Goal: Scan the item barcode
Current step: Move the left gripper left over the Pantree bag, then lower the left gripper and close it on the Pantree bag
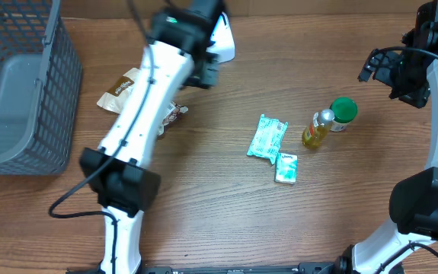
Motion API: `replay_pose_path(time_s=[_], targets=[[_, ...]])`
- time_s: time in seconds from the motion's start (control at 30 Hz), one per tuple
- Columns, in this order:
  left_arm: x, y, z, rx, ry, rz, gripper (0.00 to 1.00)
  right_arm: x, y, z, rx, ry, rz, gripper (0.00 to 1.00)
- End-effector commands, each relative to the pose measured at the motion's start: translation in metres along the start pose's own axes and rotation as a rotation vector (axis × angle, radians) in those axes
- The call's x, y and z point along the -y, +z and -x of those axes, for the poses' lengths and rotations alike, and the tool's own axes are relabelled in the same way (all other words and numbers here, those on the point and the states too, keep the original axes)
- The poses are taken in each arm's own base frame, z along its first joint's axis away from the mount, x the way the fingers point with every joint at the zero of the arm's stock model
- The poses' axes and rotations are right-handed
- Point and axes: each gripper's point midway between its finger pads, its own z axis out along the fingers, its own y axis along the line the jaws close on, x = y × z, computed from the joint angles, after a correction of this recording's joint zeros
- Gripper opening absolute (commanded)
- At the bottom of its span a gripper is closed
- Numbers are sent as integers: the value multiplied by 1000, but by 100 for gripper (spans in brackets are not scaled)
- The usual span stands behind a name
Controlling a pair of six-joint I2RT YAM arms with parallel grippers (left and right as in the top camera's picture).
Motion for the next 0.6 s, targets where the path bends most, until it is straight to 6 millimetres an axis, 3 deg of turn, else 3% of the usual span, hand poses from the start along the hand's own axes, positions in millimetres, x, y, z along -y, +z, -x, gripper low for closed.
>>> replay_pose_path(time_s=[0.0,0.03,0.23,0.47,0.5,0.57], targets=[[-45,13,2,-33,-112,75,41,0,-6,1,20,5,0,100],[-66,16,2,-46,-154,88,41,0,-6,1,20,5,0,100],[-124,27,-3,-87,-277,123,47,0,-6,1,20,5,0,100],[-166,52,-14,-133,-370,149,49,0,-6,1,20,5,0,100],[-170,58,-15,-138,-382,151,52,1,-6,1,20,5,-1,100],[-173,68,-18,-147,-393,148,76,0,-6,1,20,5,0,100]])
